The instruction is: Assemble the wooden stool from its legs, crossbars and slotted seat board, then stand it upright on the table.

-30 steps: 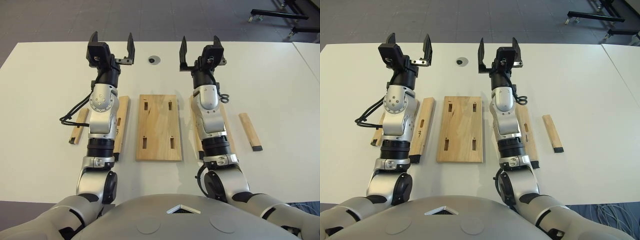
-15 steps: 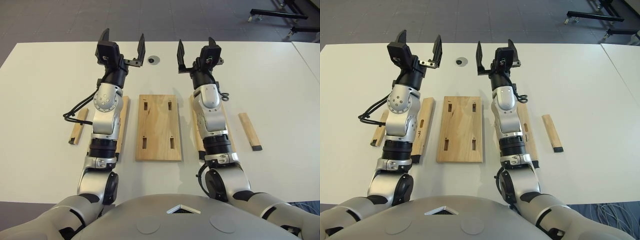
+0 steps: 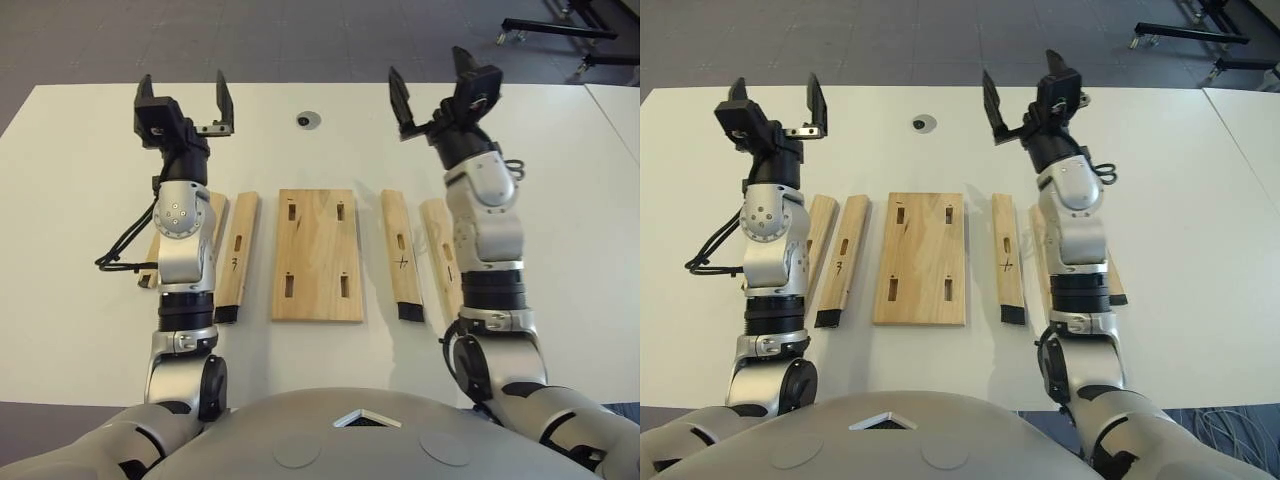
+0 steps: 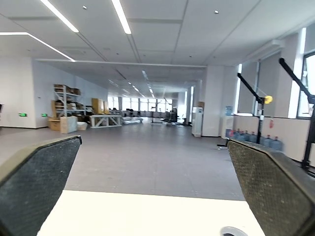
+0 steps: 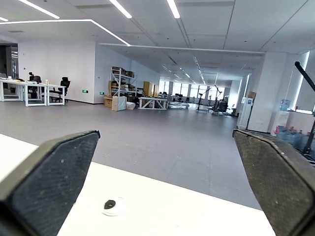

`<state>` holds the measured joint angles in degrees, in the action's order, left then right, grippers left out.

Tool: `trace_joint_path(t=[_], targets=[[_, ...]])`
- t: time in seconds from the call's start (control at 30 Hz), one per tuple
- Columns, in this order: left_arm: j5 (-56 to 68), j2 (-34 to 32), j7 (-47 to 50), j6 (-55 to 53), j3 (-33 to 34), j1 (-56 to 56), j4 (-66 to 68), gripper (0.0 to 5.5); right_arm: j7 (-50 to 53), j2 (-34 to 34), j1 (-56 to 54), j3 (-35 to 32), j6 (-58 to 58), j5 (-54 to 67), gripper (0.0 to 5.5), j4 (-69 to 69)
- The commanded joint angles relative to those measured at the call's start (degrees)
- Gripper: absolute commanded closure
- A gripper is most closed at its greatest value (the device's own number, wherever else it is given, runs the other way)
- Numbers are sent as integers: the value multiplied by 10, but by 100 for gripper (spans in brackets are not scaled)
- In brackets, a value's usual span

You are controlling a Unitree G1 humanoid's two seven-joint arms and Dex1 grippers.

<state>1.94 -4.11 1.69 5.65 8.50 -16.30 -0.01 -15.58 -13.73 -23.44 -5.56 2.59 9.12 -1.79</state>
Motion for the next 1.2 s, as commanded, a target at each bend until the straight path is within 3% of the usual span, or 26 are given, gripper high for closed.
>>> trace_joint_path(t=[0.03,0.23,0.37,0.63,0.83,1.17,1.2], targets=[[-5,7,16,1,3,30,-26,10,1,-72,28,-58,43,-6,51,-8],[-23,33,38,-4,-18,88,-94,10,-43,-144,133,-85,134,11,51,31],[-34,49,51,-7,-32,111,-115,10,-68,-164,221,-115,281,71,51,132],[-48,60,64,-16,-47,121,-141,10,-81,-175,411,-169,392,91,51,269],[-57,65,78,-22,-43,138,-164,10,-88,-195,429,-186,446,99,51,267],[-63,82,87,-17,-67,129,-150,10,-75,-226,433,-108,545,71,51,247],[-59,84,88,-17,-67,128,-149,10,-71,-225,435,-102,560,71,71,248]])
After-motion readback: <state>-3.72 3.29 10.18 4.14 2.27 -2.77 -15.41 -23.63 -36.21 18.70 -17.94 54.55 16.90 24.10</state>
